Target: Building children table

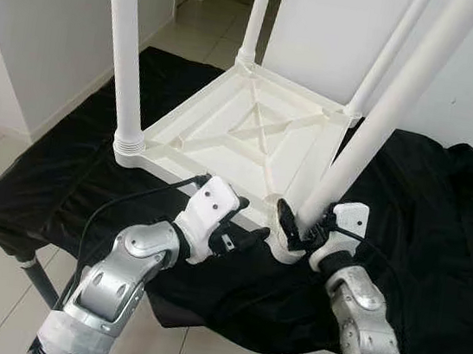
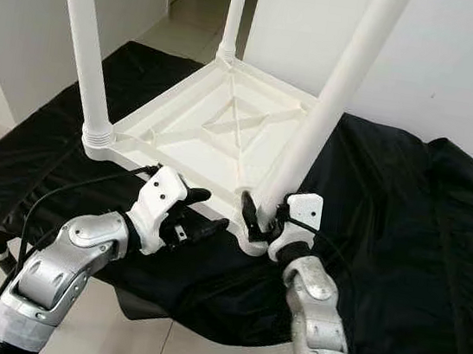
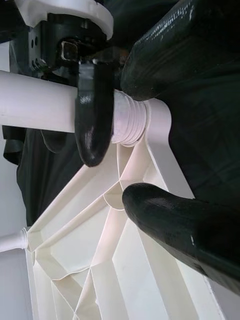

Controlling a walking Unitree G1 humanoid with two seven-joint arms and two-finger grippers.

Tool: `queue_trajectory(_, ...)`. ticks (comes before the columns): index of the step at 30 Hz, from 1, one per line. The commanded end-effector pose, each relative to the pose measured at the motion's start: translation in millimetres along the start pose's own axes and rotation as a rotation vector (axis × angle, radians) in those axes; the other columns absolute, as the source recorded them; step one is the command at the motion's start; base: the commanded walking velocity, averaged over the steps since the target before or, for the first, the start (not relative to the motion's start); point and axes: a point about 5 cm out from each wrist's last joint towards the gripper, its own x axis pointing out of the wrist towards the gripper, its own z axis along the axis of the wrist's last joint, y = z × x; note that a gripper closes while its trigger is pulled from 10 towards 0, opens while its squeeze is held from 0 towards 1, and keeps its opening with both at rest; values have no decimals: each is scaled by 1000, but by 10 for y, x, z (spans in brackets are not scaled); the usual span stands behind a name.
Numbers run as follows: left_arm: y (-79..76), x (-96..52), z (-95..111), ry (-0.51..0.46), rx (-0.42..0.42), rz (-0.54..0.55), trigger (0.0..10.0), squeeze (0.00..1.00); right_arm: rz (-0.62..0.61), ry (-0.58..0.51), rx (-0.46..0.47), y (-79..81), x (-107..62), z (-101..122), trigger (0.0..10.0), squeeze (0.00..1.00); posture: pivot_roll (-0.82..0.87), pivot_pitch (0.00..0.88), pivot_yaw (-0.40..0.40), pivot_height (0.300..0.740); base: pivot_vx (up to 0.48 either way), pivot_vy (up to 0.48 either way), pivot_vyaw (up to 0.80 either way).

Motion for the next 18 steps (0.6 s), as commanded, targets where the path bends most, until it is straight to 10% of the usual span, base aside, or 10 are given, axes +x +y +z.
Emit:
queue_trajectory(1,25,10,0,4,2,46,10000,0,37,-10,8,-31,3,6,10000,0,43,0,-80,740,0,0,0)
queue_trajectory(18,32,19,14,-3,10,54,10000,0,300,37,-48,-64,199,-47,10000,0,55,0,-102,740,0,0,0)
